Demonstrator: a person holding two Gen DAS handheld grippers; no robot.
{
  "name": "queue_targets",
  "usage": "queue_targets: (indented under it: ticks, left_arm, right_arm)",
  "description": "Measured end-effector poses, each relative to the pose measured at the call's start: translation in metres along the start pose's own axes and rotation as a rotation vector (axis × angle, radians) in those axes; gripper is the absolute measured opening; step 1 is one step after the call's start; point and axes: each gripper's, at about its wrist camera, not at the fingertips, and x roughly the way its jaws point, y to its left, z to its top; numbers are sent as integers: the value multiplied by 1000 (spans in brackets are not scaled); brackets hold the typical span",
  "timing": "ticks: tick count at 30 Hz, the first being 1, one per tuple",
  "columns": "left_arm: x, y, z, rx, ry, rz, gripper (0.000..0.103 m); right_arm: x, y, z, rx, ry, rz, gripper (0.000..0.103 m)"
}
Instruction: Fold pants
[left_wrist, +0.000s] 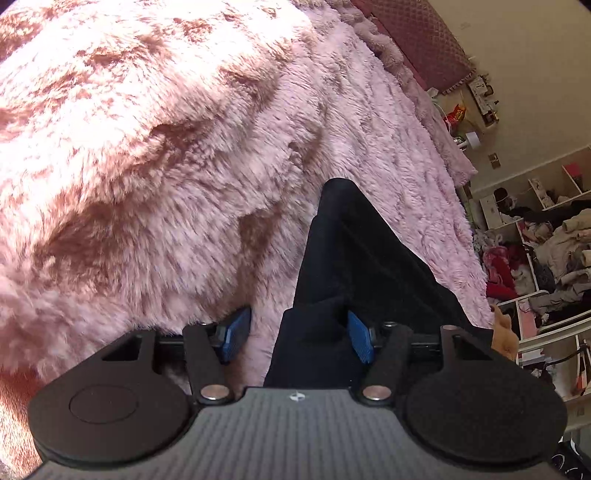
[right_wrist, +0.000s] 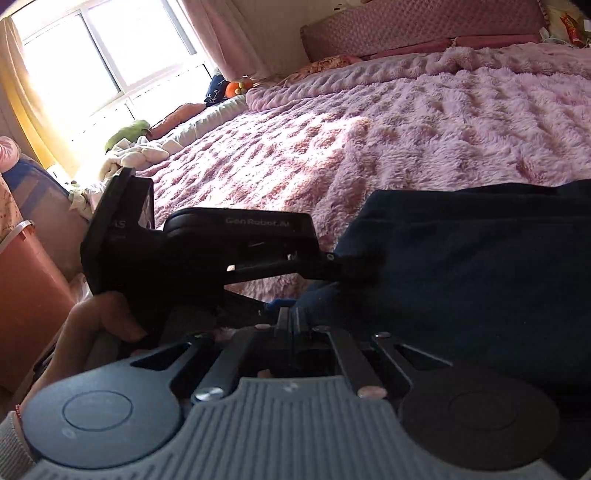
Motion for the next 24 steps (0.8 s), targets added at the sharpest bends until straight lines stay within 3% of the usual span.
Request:
queue_targets:
  ticks: [3, 4, 8, 11, 12, 13, 15, 18, 20, 21, 24]
  left_arm:
    - [2, -3, -1, 17, 0, 17, 69]
    - [3, -1, -2, 6, -2, 11, 69]
    - [2, 8, -1, -42, -2, -28, 65]
    - [3, 13, 0, -61, 4, -57, 56]
    - [3, 13, 0, -62, 8, -64, 54]
    - [2, 16, -1, -68, 14, -68, 51]
    - [5, 19, -1, -95, 22, -82, 47]
    - [8, 22, -2, -123, 24, -106, 35]
    - [9, 18, -5, -101, 11, -92, 31]
    - [9, 16, -5, -91, 4, -86, 30]
    - [6, 11, -7, -87, -16, -81, 27]
  right_arm:
    - [36, 2, -24, 0, 247, -12, 0]
    - [33, 5, -30, -18, 230, -5, 0]
    - [-2, 10, -38, -71, 179, 155, 1]
    - [-45, 5, -24, -148, 50, 148, 4]
    - [-58, -1, -18, -149, 0, 127, 6]
    - [-73, -9, -9, -133, -59, 90, 18]
    - [-99, -27, 5, -92, -199, -44, 30]
    - [-121, -56, 18, -85, -353, -269, 29]
    - [-122, -70, 16, -87, -364, -411, 18]
    - [-121, -79, 14, -75, -356, -446, 3]
    - [-122, -106, 3, -22, -321, -495, 0]
